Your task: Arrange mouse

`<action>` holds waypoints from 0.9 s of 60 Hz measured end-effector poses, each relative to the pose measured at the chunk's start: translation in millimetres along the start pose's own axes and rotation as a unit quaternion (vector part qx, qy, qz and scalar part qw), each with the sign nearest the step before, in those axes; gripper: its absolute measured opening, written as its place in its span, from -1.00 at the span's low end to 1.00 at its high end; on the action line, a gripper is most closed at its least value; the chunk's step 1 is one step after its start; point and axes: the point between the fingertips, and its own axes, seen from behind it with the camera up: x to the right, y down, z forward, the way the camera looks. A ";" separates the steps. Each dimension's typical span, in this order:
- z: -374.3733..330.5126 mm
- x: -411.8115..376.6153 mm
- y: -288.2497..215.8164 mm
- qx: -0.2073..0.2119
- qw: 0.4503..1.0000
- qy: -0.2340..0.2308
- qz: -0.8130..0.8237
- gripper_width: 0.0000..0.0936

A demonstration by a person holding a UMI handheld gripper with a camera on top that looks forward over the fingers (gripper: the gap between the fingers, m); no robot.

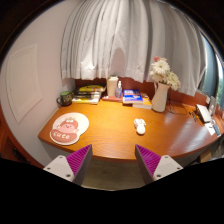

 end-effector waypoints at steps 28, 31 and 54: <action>179.8 108.8 52.7 -0.087 0.994 0.063 0.022 0.83; 200.5 114.3 46.3 -0.091 0.994 0.060 0.026 0.83; 297.0 144.0 2.1 -0.109 0.990 0.045 0.072 0.51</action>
